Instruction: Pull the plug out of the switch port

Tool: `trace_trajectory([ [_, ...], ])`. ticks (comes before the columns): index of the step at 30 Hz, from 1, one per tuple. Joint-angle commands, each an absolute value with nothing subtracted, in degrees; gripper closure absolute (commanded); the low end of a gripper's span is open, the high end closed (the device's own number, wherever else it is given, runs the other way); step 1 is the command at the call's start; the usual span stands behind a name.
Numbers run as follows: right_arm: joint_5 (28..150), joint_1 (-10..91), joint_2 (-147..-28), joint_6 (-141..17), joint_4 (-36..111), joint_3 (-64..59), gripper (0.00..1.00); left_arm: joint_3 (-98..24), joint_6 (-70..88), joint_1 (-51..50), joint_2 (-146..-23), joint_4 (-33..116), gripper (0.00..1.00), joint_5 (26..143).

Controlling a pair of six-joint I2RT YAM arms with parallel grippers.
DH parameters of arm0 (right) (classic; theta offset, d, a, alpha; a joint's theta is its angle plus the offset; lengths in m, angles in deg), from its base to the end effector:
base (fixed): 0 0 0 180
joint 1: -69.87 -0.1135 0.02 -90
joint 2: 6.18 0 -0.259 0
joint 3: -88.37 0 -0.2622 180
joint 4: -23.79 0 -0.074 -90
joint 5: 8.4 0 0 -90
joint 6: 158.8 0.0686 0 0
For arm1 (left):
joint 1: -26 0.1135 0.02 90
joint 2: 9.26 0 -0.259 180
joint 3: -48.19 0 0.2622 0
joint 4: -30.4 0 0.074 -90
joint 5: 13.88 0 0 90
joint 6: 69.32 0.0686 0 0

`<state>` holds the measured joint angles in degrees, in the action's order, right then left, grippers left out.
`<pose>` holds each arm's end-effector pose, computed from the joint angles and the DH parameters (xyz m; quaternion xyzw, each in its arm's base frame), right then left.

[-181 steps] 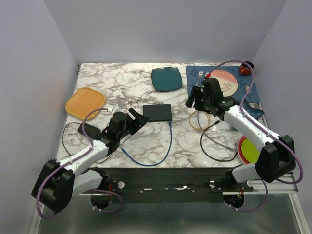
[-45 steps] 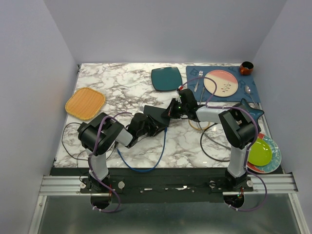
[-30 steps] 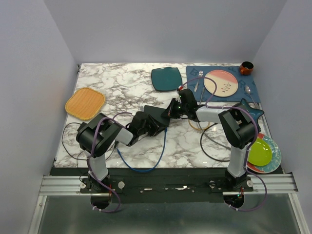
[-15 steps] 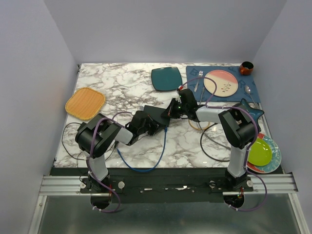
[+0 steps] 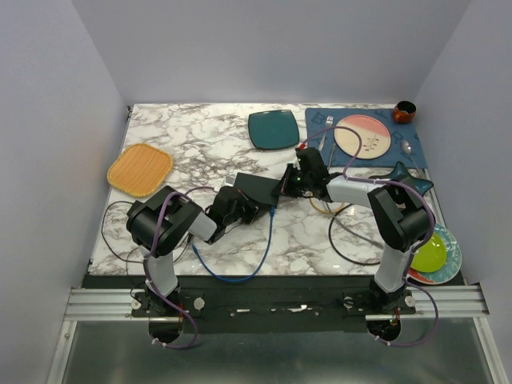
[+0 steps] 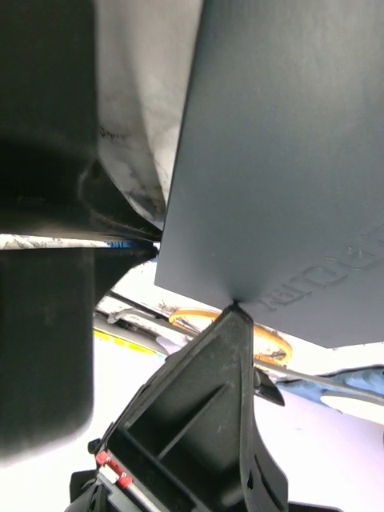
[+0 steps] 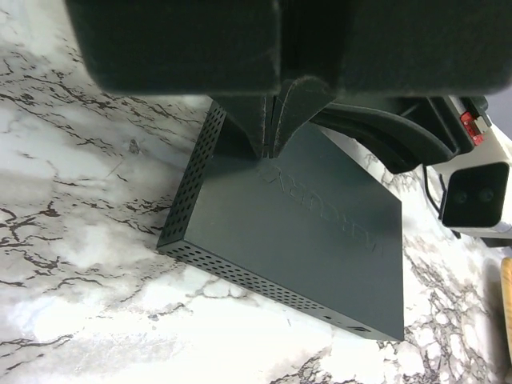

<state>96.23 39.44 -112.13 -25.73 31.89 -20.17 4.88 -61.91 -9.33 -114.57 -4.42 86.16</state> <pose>0.3453 0.2229 0.1191 0.0491 0.9083 0.3320 0.2498 0.2683 -0.2049 0.0671 -0.2990 0.7972 -0.4833 0.2037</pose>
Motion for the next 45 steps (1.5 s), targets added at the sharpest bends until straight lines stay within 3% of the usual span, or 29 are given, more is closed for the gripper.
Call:
trace_trajectory([
  [1, 91.0, 39.2, -113.9, -28.4, 39.9, -20.6, 0.99, 6.7, -60.5, -9.4, -115.3, 0.7, 0.67, 84.2],
  [9, 91.6, 39.3, -117.1, -28.0, 39.9, -20.4, 0.99, 4.7, -56.7, -9.3, -110.2, 11.5, 0.3, 80.6],
  [12, 91.6, 39.3, -117.4, -28.1, 39.9, -20.2, 0.99, 3.0, -56.2, -9.3, -111.7, 12.3, 0.27, 82.0],
  [15, 91.6, 39.3, -117.4, -28.1, 39.9, -20.1, 0.99, 2.0, -56.4, -9.5, -113.7, 11.4, 0.28, 83.0],
  [22, 91.5, 39.3, -117.9, -27.9, 39.9, -20.0, 0.99, 2.5, -56.4, -9.9, -114.8, 8.4, 0.55, 83.5],
  [41, 91.5, 39.3, -118.4, -27.8, 39.7, -20.0, 0.99, 4.5, -56.2, -12.5, -115.2, 5.0, 0.54, 84.2],
  [45, 91.5, 39.3, -118.4, -27.7, 39.7, -20.1, 0.99, 4.5, -56.4, -12.5, -115.5, 4.5, 0.61, 84.2],
])
